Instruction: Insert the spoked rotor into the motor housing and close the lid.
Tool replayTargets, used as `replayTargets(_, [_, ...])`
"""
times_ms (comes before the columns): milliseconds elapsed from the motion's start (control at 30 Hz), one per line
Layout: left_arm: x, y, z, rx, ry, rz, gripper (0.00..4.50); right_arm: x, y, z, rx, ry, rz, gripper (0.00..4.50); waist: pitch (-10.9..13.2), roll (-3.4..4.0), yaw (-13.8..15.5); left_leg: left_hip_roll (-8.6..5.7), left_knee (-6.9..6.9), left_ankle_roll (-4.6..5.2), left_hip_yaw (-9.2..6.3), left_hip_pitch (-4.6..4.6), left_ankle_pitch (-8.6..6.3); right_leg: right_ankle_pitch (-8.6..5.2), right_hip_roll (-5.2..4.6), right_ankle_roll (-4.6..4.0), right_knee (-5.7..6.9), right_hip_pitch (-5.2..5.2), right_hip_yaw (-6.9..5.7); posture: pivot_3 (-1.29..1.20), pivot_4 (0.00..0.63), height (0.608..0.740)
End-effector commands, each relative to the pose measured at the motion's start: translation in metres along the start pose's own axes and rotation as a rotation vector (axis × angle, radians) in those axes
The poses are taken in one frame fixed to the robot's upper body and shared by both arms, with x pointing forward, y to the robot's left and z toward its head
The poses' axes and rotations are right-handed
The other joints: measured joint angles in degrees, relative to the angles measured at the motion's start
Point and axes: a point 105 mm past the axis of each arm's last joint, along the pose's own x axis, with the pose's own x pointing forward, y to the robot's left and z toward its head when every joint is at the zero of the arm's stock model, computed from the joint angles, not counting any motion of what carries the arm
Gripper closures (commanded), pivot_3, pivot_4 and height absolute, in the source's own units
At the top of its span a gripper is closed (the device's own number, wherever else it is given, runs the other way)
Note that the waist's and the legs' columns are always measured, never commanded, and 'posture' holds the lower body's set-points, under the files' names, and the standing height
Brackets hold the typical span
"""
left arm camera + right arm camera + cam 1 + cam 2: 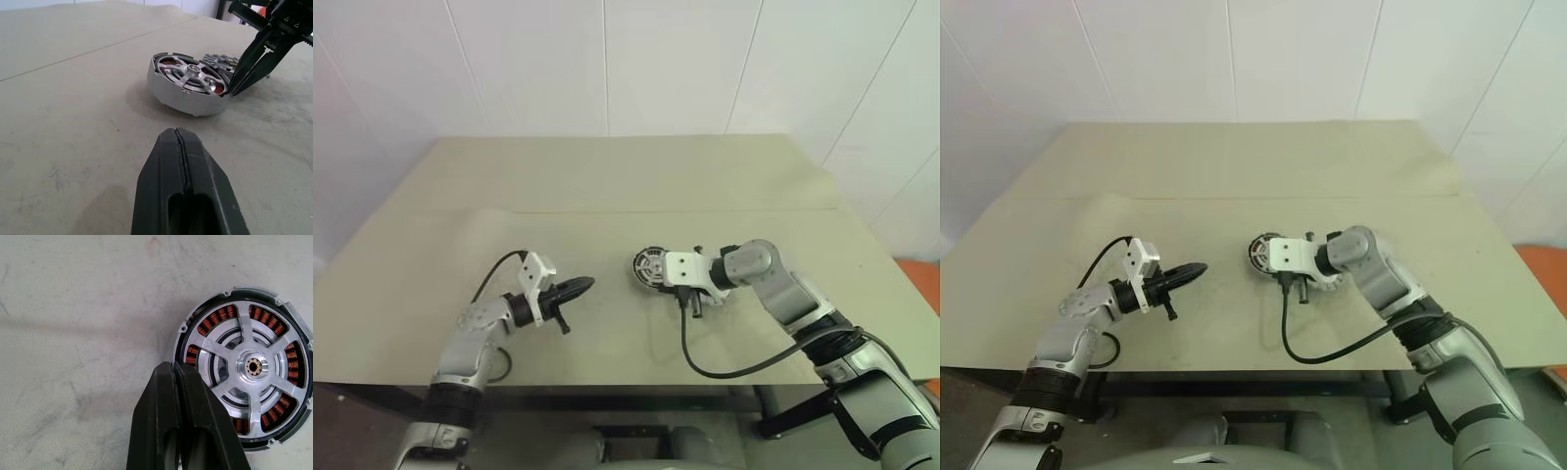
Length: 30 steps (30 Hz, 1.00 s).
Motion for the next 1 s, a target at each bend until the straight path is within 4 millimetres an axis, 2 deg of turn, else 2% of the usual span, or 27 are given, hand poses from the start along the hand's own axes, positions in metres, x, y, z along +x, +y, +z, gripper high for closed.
replayTargets(33, [0.004, 0.001, 0.011, 0.048, -0.026, -0.009, 4.50, -0.014, -0.005, 0.013, -0.078, -0.032, 0.025, 4.48, 0.0, 0.00, 0.0, -0.01, 0.00, 0.00, 0.00, -0.01, 0.00, 0.00, 0.00, 0.00, -0.01, 0.00, 0.00, 0.00, 0.000, 0.740])
replayTargets(300, [0.006, 0.002, 0.012, 0.054, -0.030, -0.018, 4.50, -0.029, 0.005, 0.020, -0.253, -0.029, 0.168, 4.48, 0.0, 0.01, 0.0, 0.00, -0.03, 0.00, 0.00, -0.03, 0.00, 0.00, 0.00, 0.01, -0.04, -0.02, -0.01, 0.00, 0.000, 0.740])
replayTargets(567, [0.005, 0.001, 0.013, 0.059, -0.033, -0.025, 4.50, -0.026, 0.017, 0.018, -0.399, 0.013, 0.283, 4.48, 0.0, 0.01, -0.1, 0.01, -0.03, 0.00, 0.00, -0.02, 0.00, 0.00, 0.01, 0.01, -0.04, -0.03, -0.01, 0.00, 0.000, 0.740])
replayTargets(767, [0.003, 0.002, 0.013, 0.059, -0.034, -0.020, 4.50, -0.018, 0.028, 0.018, -0.409, 0.002, 0.318, 4.48, 0.0, 0.01, 0.0, 0.00, -0.03, 0.00, 0.00, -0.01, 0.00, 0.00, 0.00, 0.01, -0.04, -0.02, -0.01, 0.00, 0.000, 0.740])
replayTargets(1000, [-0.003, -0.012, 0.017, 0.036, -0.048, -0.117, 4.50, -0.015, 0.019, 0.011, -0.388, 0.035, 0.272, 4.48, 0.0, 0.00, -0.2, 0.04, -0.03, 0.00, 0.00, 0.04, 0.00, -0.01, 0.03, -0.01, 0.01, 0.00, 0.00, 0.00, 0.000, 0.740])
